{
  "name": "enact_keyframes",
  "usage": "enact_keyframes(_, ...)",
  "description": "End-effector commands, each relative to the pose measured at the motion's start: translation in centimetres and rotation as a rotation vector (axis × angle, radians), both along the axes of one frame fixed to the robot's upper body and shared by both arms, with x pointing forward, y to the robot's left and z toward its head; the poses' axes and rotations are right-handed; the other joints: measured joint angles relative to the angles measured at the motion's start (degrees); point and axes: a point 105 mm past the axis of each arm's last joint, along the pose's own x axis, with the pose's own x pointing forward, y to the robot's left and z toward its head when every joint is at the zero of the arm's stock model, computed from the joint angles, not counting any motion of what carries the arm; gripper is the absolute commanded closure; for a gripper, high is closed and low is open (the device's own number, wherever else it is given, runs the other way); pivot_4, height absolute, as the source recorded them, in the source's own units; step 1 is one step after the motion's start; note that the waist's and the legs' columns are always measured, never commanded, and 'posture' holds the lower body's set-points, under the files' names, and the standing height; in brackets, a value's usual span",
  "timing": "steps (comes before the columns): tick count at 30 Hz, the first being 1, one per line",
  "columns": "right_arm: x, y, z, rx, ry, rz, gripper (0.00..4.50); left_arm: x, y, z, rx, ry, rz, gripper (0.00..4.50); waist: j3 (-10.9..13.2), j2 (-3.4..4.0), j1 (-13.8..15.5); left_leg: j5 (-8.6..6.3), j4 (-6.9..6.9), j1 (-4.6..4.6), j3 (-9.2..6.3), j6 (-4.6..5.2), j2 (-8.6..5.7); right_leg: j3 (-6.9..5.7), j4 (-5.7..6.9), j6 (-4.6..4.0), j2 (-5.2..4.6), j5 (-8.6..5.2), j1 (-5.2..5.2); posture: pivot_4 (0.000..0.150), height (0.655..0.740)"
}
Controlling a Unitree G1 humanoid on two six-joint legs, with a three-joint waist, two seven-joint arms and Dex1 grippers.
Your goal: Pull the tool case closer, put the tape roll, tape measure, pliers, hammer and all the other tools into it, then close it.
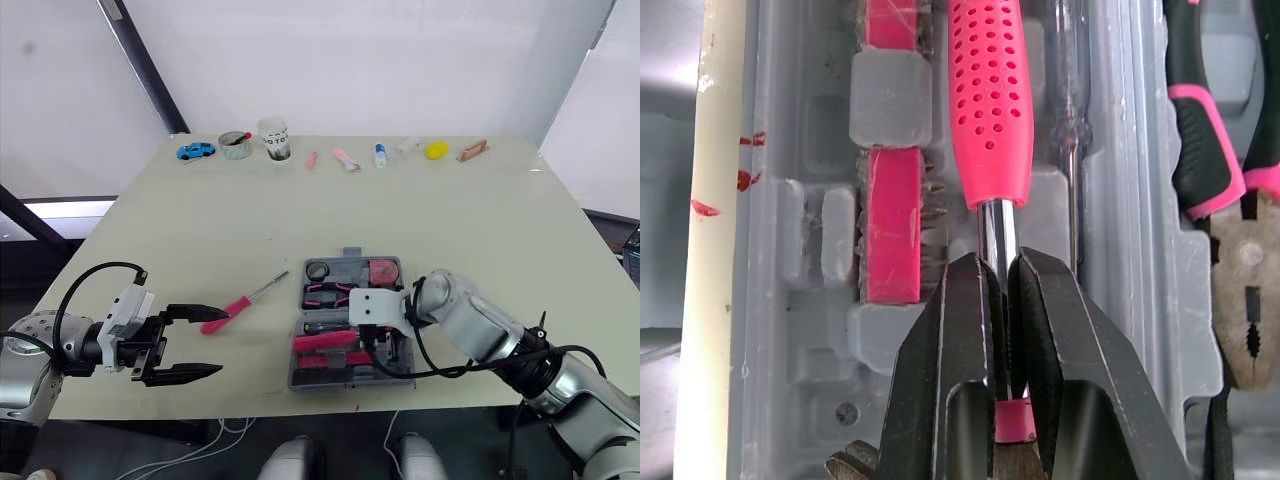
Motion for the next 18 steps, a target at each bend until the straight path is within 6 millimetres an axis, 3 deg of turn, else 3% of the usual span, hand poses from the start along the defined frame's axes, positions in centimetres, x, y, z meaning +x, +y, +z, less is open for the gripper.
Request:
enact_keyframes(1, -0.1, 0.3, 1.1, 0.021, -0.035, 0.018, 4.48, -0.1, 0.1, 1.0, -0.004, -0.031, -0.026, 0.0, 0.0, 0.0, 0.0, 0.0, 0.0, 0.0, 0.0, 0.0, 0.0, 0.0, 0.0, 0.0, 0.0, 0.0, 0.0, 0.15, 0.74)
enact_keyframes(18, 0.2, 1.3, 0.6, 0.021, -0.046, 0.04, 4.48, -0.1, -0.2, 1.1, -0.018, -0.037, -0.019, 0.0, 0.0, -0.01, 0.0, 0.0, 0.0, 0.0, -0.01, 0.0, 0.0, -0.01, 0.02, 0.0, 0.01, 0.0, 0.0, 0.15, 0.74)
